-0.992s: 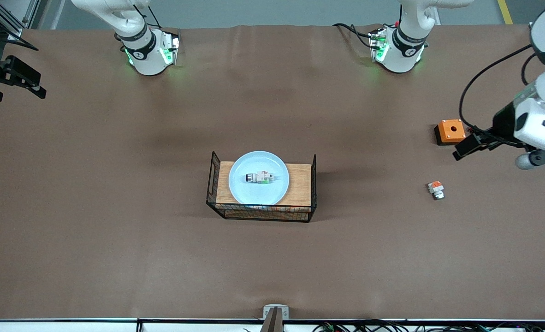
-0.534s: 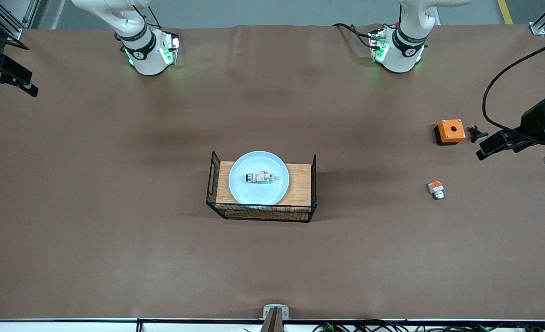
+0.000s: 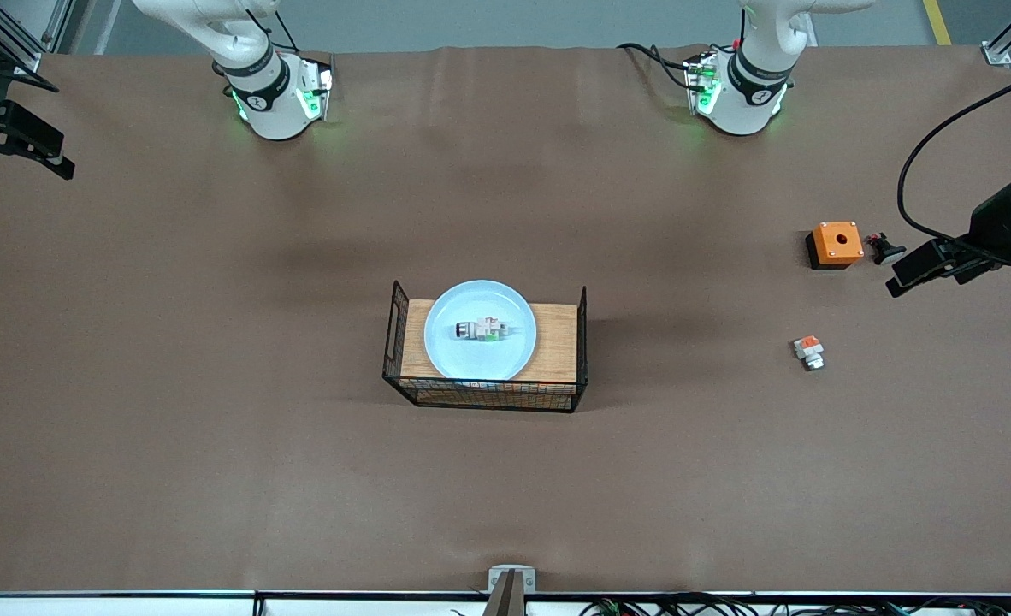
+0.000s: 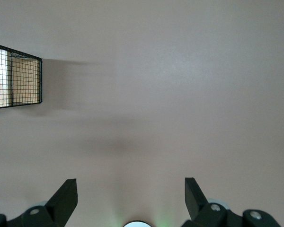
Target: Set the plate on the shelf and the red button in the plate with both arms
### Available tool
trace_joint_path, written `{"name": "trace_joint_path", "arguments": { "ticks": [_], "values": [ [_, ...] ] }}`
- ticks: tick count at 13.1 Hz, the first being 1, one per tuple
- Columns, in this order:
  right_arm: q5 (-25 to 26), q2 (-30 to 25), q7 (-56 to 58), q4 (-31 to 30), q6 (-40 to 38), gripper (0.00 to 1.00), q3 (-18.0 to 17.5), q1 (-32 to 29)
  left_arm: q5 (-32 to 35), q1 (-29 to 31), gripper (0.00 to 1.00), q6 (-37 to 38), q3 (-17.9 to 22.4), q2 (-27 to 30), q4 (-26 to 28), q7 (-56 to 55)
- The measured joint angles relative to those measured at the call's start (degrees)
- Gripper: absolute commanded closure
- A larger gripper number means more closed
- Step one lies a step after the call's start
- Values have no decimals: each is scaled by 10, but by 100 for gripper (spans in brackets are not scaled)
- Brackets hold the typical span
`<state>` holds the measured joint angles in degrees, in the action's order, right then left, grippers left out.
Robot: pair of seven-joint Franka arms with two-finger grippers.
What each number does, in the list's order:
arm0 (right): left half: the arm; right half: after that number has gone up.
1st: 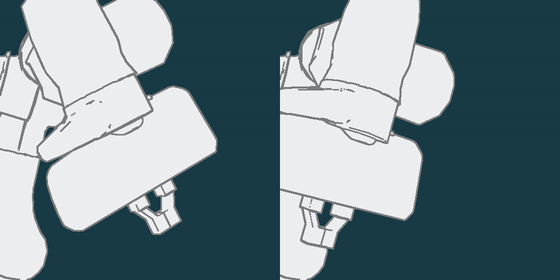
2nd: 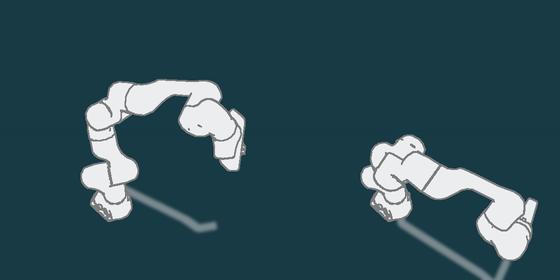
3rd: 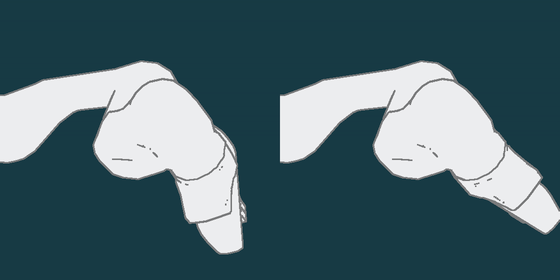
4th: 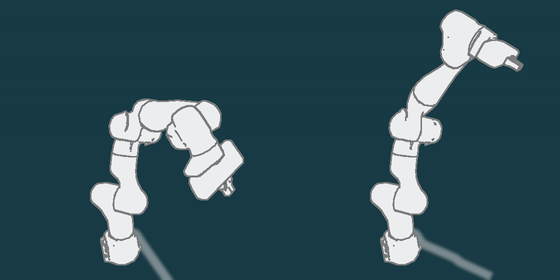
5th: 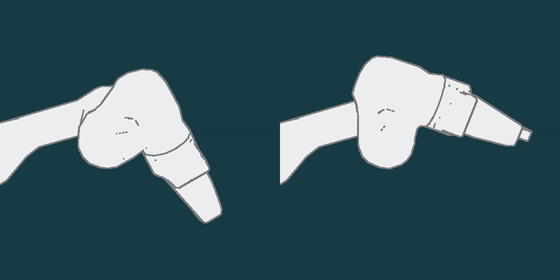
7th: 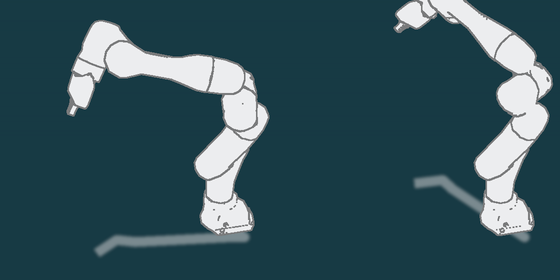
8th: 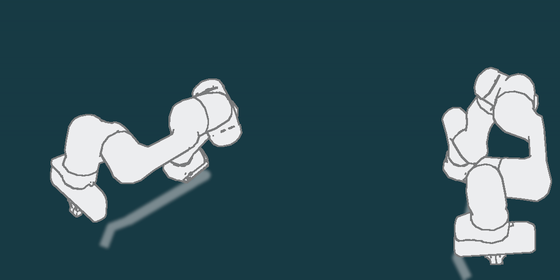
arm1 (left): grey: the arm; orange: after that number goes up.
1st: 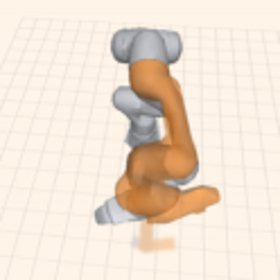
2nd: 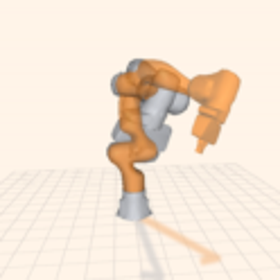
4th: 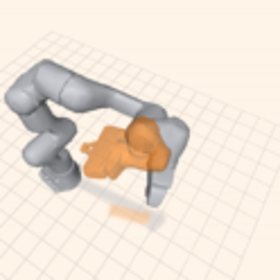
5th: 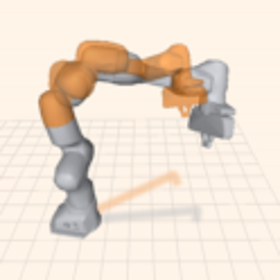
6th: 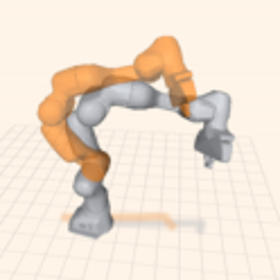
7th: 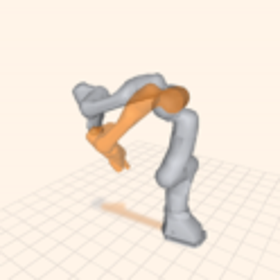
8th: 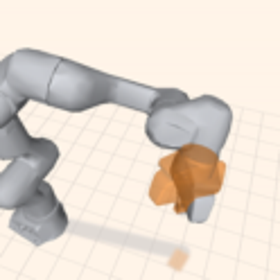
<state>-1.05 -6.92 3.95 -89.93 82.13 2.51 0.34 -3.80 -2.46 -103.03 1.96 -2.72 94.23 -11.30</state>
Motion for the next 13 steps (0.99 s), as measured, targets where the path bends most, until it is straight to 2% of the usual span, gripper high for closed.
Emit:
{"name": "trace_joint_path", "arguments": {
  "ticks": [6, 13],
  "values": [
    [1, 0, 0, 0, 0, 0, 0, 0, 0, 1, 0, 1, -2, 3, -10, 0],
    [1, 0, 0, 0, 2, 0, 1, 0, 0, 1, 0, 44, -5, 41, 2, 0]
  ]
}}
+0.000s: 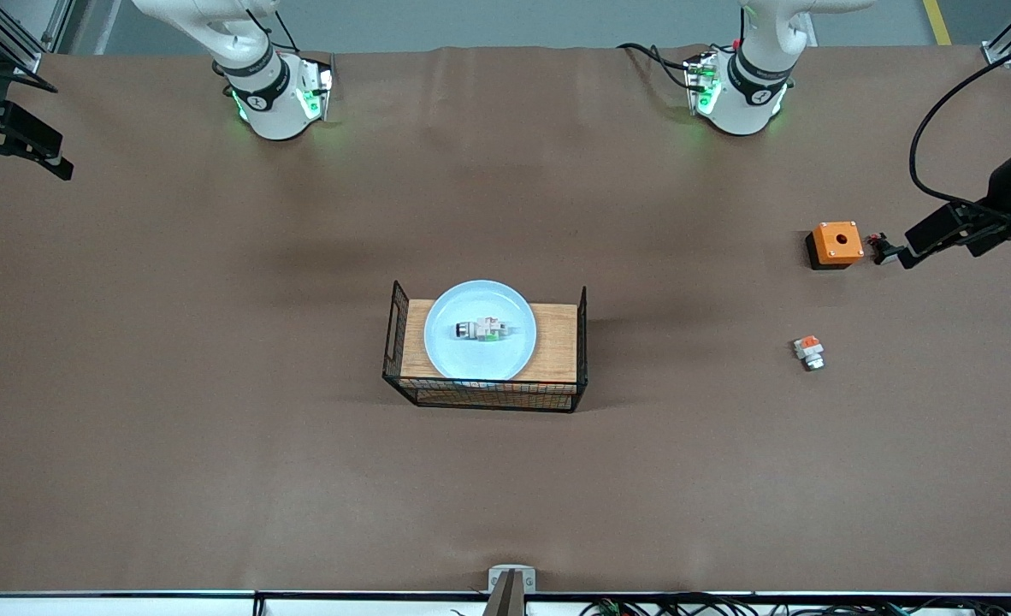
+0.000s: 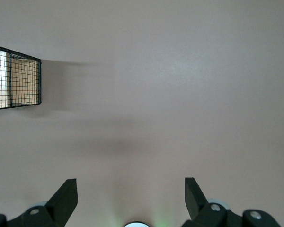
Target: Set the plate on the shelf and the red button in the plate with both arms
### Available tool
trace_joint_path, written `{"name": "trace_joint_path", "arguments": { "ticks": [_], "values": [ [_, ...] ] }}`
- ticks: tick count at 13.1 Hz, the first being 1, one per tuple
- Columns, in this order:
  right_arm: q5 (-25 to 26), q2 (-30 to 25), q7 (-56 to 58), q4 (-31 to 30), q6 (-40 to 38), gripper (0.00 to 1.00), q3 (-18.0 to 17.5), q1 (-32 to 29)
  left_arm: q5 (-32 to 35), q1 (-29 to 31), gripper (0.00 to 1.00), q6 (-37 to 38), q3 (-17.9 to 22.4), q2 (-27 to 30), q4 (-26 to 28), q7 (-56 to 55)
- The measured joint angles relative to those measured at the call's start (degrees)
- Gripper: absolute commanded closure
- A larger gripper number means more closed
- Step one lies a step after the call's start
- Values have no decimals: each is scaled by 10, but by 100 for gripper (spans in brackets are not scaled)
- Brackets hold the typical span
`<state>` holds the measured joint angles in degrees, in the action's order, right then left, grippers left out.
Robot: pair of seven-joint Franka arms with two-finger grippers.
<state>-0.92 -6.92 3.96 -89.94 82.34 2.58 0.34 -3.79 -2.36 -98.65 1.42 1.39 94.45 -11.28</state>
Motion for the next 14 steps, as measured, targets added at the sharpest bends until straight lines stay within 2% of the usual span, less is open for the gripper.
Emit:
{"name": "trace_joint_path", "arguments": {
  "ticks": [14],
  "values": [
    [-2, 0, 0, -9, -2, 0, -1, 0, 8, 0, 0, 28, -4, 8, -43, 68]
  ]
}}
